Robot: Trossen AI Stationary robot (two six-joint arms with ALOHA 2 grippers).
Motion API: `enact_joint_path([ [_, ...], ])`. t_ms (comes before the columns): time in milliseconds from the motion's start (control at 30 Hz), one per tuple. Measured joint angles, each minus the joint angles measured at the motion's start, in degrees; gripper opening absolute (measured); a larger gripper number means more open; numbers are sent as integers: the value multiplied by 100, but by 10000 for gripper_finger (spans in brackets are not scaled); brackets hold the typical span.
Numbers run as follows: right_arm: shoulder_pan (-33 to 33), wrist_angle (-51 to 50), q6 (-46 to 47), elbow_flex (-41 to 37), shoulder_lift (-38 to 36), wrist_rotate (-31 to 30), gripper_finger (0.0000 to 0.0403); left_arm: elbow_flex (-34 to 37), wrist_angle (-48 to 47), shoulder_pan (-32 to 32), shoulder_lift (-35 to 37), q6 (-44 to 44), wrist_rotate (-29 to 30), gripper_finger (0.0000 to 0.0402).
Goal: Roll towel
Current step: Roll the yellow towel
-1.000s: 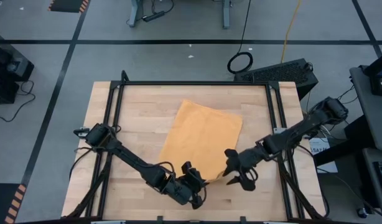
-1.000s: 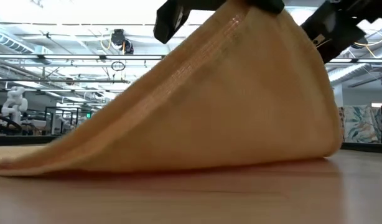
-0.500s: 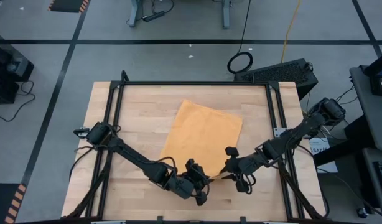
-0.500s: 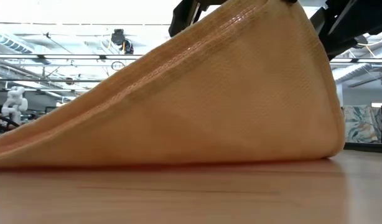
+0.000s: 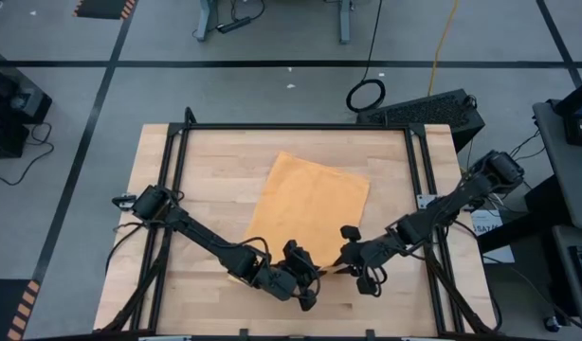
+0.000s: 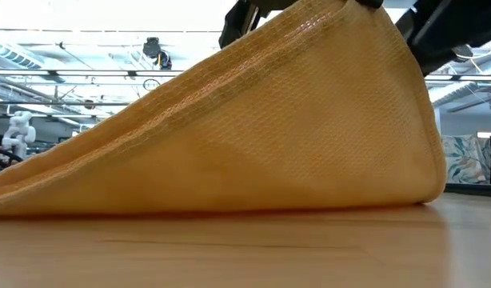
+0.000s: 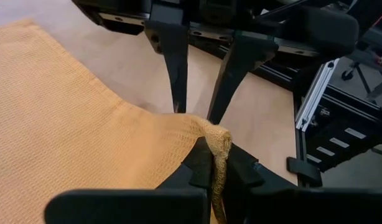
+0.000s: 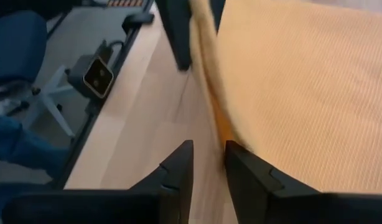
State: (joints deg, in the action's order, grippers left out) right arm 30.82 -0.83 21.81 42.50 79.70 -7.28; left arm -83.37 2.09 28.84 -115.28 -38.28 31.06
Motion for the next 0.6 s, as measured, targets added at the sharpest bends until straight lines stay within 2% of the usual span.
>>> enact_joint_path([
  [100,-31,119,115,0,11,-63,63,0,-2,0,0,4,-26,18],
  [267,-82,212,163,2,11,-23,7,0,-2,0,0,1,-16,18],
  [433,-115,356,294,2,11,-6,3,-4,-40,0,0,7,43,22],
  [600,-122,454,305,2,11,8,2,-9,-306,0,2,19,265,61],
])
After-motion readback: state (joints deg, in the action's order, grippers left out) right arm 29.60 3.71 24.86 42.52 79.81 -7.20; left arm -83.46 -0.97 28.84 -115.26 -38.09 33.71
